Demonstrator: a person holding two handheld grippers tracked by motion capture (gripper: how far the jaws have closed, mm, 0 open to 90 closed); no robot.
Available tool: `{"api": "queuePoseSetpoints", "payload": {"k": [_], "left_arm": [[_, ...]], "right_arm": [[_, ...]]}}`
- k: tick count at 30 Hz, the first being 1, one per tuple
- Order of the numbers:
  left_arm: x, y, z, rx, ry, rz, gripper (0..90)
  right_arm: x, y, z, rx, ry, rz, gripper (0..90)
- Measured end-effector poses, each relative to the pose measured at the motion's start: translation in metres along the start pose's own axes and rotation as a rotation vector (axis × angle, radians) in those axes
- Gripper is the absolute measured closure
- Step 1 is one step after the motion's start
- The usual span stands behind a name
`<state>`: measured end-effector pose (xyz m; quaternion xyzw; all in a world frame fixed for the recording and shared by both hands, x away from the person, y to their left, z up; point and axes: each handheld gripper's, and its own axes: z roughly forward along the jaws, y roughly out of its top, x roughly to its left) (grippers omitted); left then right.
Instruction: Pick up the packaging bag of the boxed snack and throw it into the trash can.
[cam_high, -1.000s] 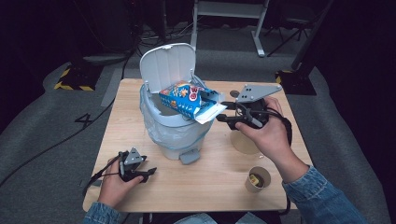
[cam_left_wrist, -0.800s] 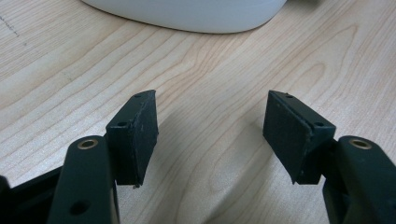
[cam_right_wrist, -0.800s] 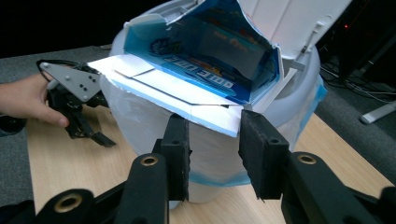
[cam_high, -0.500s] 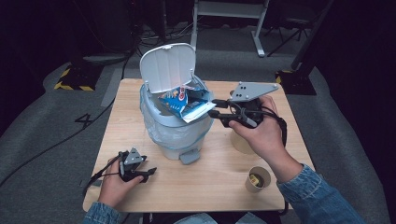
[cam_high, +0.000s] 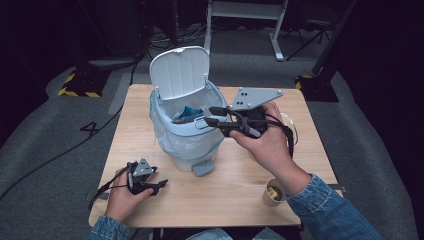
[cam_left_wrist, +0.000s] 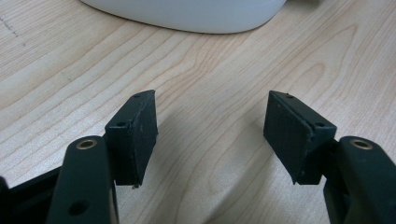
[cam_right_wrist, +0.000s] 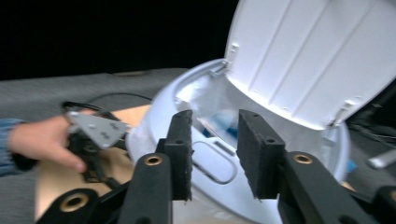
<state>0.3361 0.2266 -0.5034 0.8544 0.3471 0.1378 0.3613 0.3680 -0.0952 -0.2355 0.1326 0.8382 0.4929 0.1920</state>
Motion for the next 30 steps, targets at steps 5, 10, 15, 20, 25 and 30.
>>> {"api": "queuePoseSetpoints", "payload": {"k": [5,10,15,20,25,30], "left_arm": [[0.0,0.0,0.0,0.001,-0.001,-0.001,35.3],[0.0,0.0,0.0,0.0,-0.005,-0.006,35.0],[0.001,0.0,0.0,0.0,-0.012,-0.005,34.9],[0.0,-0.001,-0.001,0.001,-0.012,0.003,34.2],[0.0,-0.001,-0.001,0.001,-0.013,0.004,33.9],[0.0,-0.001,-0.001,0.001,-0.015,0.003,33.8]], "right_arm": [[-0.009,-0.006,0.003,0.037,-0.061,0.004,54.7],[-0.031,-0.022,-0.012,0.046,-0.11,0.074,39.9],[-0.043,-0.034,-0.029,0.051,-0.112,0.103,35.4],[-0.056,-0.049,-0.054,0.05,-0.041,0.118,27.7],[-0.063,-0.06,-0.076,0.045,0.017,0.116,25.4],[-0.063,-0.078,-0.096,0.058,0.013,0.125,25.4]]}}
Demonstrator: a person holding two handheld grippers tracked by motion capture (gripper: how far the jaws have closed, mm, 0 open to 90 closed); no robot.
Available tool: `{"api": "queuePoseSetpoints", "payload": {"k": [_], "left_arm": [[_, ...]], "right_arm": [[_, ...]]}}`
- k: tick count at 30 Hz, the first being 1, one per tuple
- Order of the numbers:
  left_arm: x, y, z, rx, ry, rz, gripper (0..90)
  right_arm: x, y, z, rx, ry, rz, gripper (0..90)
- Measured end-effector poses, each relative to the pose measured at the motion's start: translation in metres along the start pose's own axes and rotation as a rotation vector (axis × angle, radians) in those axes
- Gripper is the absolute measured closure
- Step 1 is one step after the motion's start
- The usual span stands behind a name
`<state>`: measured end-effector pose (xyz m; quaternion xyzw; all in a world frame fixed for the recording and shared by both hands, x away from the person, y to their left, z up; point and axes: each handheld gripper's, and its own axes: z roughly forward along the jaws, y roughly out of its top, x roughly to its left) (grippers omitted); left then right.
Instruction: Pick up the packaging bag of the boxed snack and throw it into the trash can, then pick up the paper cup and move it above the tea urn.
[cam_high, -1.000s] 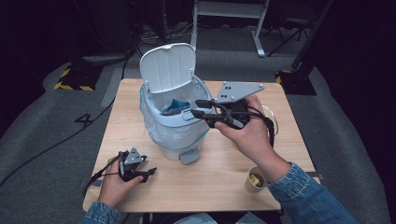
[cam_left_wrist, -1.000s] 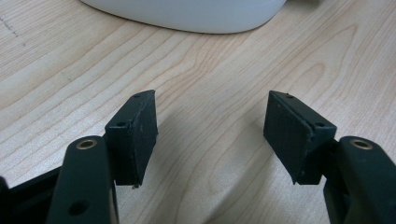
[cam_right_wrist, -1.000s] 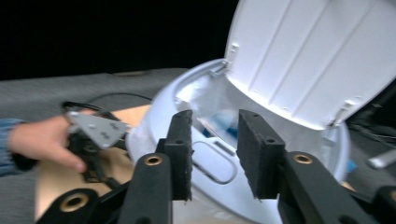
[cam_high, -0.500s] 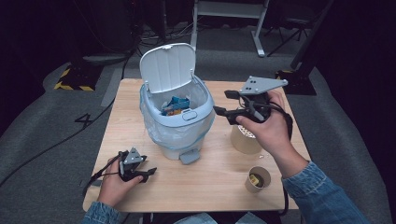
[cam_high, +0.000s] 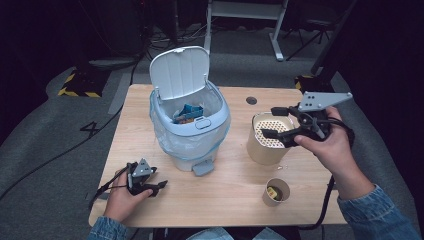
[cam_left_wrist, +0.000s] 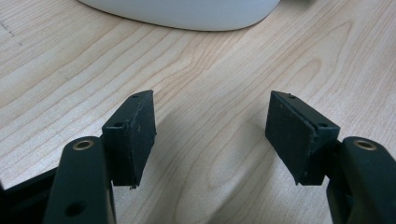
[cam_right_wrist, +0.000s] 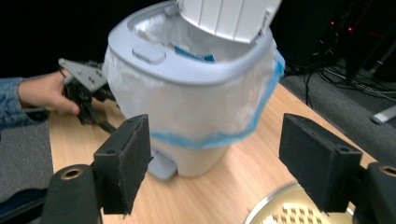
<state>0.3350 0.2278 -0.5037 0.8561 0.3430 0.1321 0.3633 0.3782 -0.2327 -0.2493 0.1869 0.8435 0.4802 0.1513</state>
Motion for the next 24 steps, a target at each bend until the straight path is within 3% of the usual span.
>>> {"api": "queuePoseSetpoints", "payload": {"k": [10,14,15,16,17,24], "left_arm": [[0.0,0.0,0.0,0.0,-0.001,0.0,33.7],[0.0,0.0,0.0,0.001,-0.001,0.0,33.7],[0.0,0.0,0.0,0.0,0.0,0.0,33.7],[0.0,0.0,0.0,0.0,-0.001,0.0,33.7],[0.0,0.0,0.0,0.0,-0.001,0.0,33.7],[0.0,0.0,0.0,0.0,0.001,0.0,33.7]], "right_arm": [[0.0,-0.046,-0.023,0.023,-0.036,0.032,23.8],[0.001,-0.072,-0.031,0.039,-0.051,0.057,22.7],[0.002,-0.085,-0.034,0.047,-0.062,0.07,21.7],[0.002,-0.085,-0.034,0.047,-0.062,0.07,21.7],[0.003,-0.099,-0.037,0.055,-0.065,0.078,21.5],[0.006,-0.135,-0.044,0.055,-0.078,0.117,19.9]]}}
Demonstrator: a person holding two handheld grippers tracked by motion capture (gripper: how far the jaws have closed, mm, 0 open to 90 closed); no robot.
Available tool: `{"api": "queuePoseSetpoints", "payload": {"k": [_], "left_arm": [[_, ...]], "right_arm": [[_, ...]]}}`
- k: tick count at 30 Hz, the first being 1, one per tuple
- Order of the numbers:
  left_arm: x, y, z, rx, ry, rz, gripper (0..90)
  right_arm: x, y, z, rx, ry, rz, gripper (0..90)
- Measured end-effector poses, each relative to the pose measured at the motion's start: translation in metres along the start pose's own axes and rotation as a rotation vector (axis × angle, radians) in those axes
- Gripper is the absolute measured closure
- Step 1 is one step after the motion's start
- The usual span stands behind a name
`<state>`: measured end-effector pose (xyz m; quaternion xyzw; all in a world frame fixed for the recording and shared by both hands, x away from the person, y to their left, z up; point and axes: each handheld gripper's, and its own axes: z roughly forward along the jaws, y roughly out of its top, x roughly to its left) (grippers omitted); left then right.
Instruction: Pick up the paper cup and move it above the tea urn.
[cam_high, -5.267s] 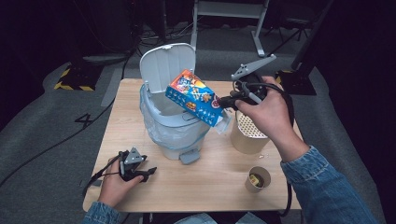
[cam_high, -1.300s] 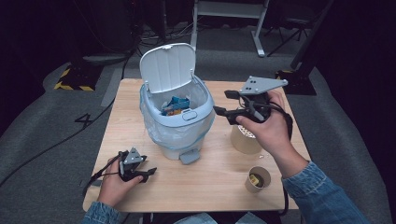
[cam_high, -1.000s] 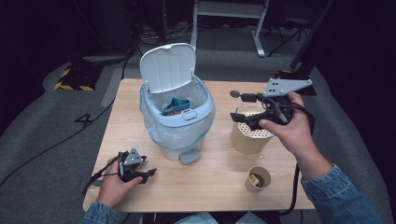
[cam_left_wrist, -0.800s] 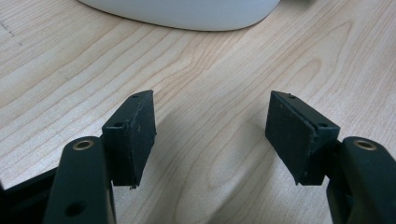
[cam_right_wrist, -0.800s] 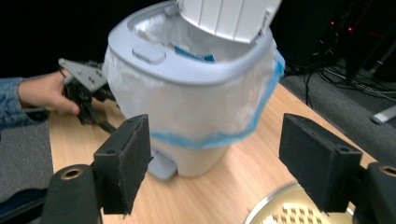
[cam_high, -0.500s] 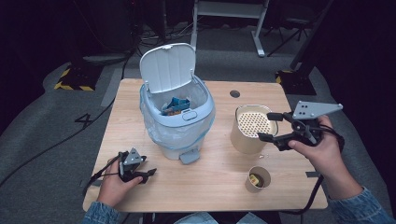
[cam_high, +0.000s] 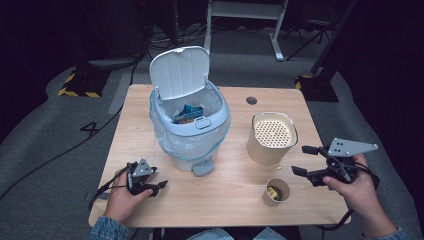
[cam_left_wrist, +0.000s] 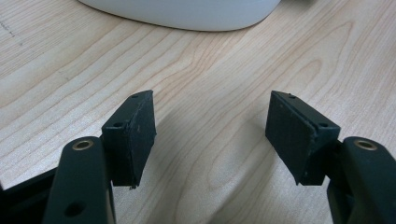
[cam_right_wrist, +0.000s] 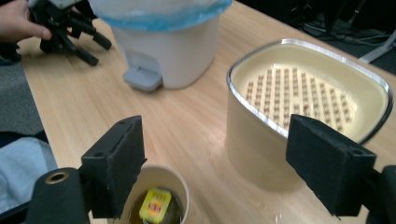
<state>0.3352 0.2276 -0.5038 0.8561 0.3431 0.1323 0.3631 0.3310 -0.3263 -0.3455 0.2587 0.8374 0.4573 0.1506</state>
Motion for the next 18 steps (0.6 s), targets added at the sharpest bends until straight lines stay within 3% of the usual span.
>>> {"api": "queuePoseSetpoints", "payload": {"k": [2,3,4,6,10,18], "left_arm": [[0.0,0.0,0.0,0.0,0.0,0.001,33.7],[0.0,0.0,0.0,0.0,0.0,0.0,33.7],[0.0,0.0,0.0,0.0,0.0,0.0,33.7],[0.0,0.0,0.0,0.0,0.0,0.0,33.7],[0.0,0.0,0.0,0.001,0.0,-0.001,33.7],[0.001,0.001,0.0,0.001,0.003,-0.003,33.6]], "right_arm": [[0.003,-0.019,-0.002,0.019,-0.014,-0.008,19.8],[0.003,-0.019,-0.002,0.019,-0.014,-0.008,19.8],[0.005,-0.033,-0.002,0.026,-0.006,0.001,19.4],[0.006,-0.04,-0.001,0.027,-0.001,0.008,19.2],[0.013,-0.07,0.008,0.06,0.014,0.029,18.5],[0.021,-0.097,0.02,0.056,0.057,0.04,18.5]]}}
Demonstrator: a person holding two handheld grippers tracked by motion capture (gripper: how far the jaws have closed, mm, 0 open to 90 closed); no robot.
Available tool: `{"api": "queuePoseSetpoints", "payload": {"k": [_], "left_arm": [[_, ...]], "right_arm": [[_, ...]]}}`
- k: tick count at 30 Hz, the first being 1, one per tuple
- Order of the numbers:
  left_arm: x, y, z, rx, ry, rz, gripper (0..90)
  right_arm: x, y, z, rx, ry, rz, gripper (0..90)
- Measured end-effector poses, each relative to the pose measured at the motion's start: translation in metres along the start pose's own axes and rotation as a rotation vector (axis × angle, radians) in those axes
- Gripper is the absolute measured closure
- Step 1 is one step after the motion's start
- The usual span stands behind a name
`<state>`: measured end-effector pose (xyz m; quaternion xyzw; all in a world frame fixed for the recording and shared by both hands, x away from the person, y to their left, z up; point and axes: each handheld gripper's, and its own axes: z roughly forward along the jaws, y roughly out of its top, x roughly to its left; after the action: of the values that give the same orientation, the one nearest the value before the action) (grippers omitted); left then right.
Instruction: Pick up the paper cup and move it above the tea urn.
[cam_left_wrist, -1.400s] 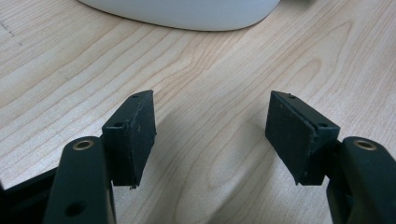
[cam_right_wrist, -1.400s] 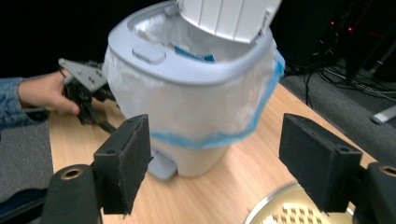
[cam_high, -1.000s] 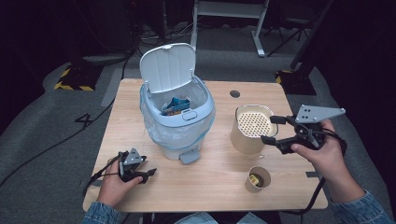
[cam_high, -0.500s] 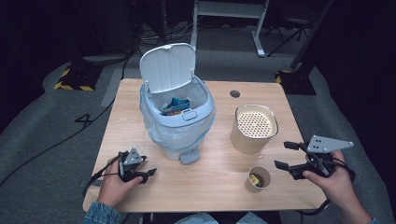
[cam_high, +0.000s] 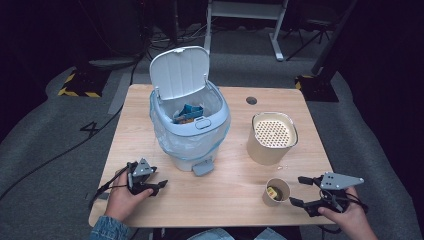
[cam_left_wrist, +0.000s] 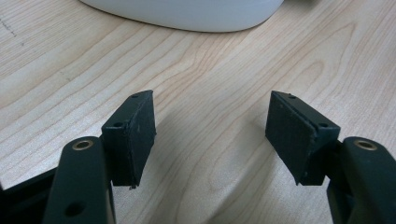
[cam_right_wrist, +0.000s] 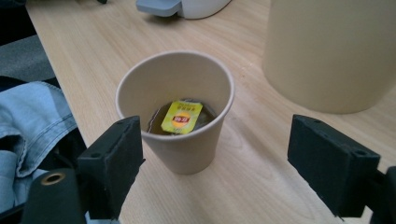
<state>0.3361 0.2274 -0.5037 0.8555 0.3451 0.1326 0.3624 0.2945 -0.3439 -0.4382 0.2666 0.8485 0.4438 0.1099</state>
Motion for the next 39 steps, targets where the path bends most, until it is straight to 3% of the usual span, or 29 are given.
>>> {"api": "queuePoseSetpoints", "payload": {"k": [5,11,21,27,39], "left_arm": [[0.0,0.0,0.0,0.002,0.0,-0.001,33.6],[0.0,0.0,0.0,0.002,0.001,0.0,33.6],[0.0,0.0,0.0,0.002,0.001,0.0,33.6],[0.0,0.0,0.0,0.002,0.0,-0.001,33.6],[0.0,0.0,0.0,0.002,-0.001,-0.001,33.5]], "right_arm": [[0.002,-0.015,0.013,0.013,0.024,0.018,19.2],[0.008,-0.027,0.034,0.027,0.053,0.003,18.7],[0.012,-0.025,0.056,0.01,0.057,-0.009,19.2],[0.014,-0.018,0.069,-0.034,0.081,-0.008,24.0],[0.01,-0.014,0.068,-0.044,0.075,-0.011,29.1]]}}
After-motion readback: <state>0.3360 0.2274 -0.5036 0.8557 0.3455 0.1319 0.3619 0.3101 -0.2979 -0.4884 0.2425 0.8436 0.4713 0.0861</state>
